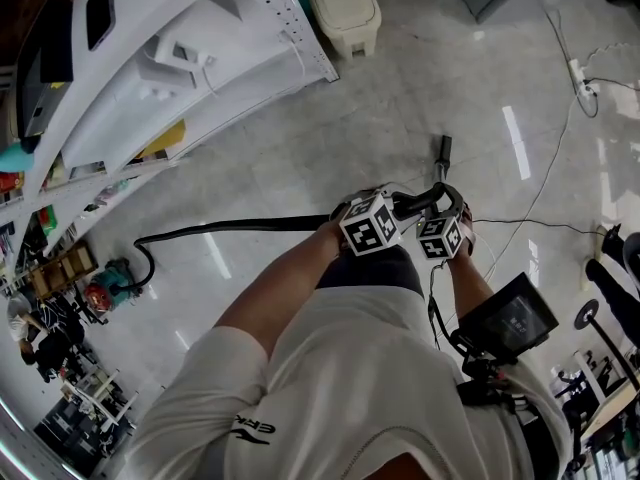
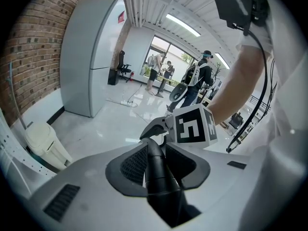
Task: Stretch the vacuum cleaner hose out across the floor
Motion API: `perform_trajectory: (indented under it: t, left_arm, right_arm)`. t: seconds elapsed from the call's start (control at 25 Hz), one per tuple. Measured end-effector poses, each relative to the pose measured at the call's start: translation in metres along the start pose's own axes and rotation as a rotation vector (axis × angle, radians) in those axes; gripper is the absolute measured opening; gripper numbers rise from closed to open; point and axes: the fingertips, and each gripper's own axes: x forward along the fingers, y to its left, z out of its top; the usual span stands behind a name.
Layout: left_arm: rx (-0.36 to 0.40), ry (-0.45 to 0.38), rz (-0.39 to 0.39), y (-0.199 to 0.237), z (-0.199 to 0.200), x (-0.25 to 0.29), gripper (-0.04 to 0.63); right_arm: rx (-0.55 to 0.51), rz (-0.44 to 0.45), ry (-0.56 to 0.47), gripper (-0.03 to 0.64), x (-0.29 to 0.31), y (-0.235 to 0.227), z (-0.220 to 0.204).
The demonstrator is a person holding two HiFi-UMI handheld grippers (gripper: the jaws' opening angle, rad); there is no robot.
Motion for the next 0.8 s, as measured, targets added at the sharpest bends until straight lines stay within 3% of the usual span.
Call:
perform_trajectory:
  t: [0.8]
  left_arm:
    - [0.017, -0.006, 0.007, -0.001, 0.002, -0.009, 0.107]
  right_arm:
    - [-0.003, -0.019, -0.018, 0.164, -0.004, 0.001, 0.01]
